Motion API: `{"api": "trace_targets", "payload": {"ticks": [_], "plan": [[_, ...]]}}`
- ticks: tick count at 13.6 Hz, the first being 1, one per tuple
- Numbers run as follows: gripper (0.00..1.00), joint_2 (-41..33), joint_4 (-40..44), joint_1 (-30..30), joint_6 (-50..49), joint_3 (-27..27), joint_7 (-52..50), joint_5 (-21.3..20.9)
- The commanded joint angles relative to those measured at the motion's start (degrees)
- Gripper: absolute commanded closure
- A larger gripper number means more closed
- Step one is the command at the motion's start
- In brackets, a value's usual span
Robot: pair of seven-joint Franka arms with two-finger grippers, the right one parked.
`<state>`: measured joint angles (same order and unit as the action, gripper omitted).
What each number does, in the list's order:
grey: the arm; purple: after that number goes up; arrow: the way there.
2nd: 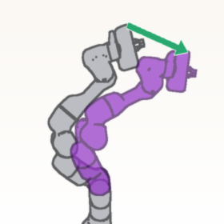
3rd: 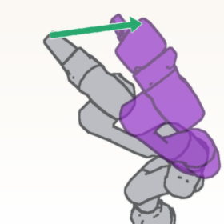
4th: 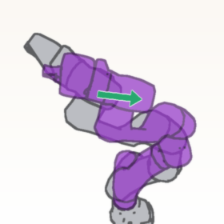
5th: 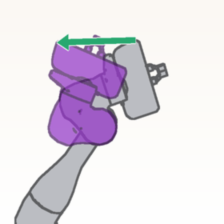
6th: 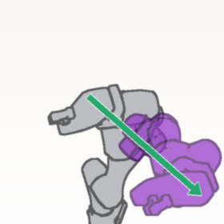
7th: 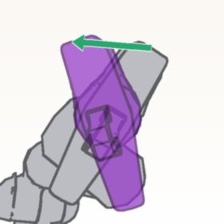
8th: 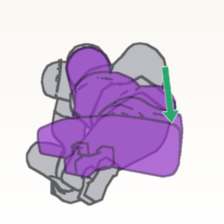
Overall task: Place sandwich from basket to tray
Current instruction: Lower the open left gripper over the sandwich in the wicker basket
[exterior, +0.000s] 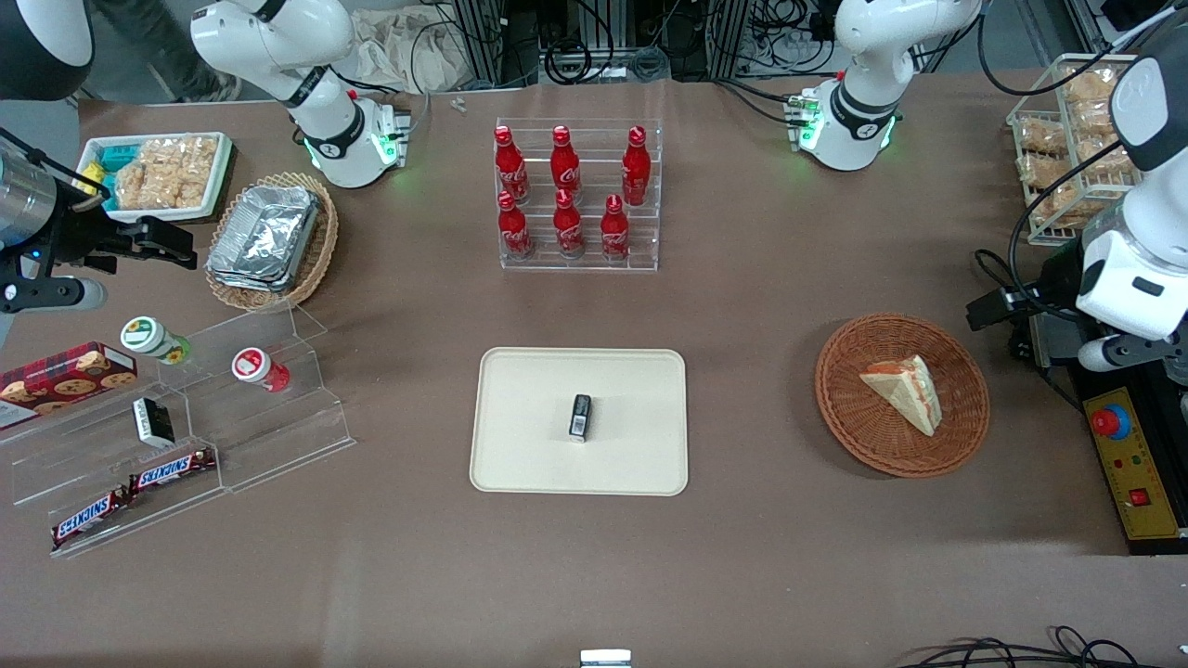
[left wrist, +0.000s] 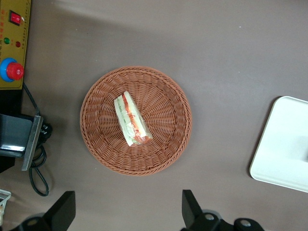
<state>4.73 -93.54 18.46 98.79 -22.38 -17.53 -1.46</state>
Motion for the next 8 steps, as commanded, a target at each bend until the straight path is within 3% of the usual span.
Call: {"api": "trace_targets", "payload": {"ticks": [1, 5, 8], "plan": [[0.01, 1.16, 2.23, 0.08, -2.02, 0.14, -0.93, -1.09], [0.01, 1.68, 0.57, -0.09, -2.63, 1.46, -2.76, -1.18], [0.02, 4.48, -0.85, -0.18, -1.59, 1.46, -19.23, -1.26]]}}
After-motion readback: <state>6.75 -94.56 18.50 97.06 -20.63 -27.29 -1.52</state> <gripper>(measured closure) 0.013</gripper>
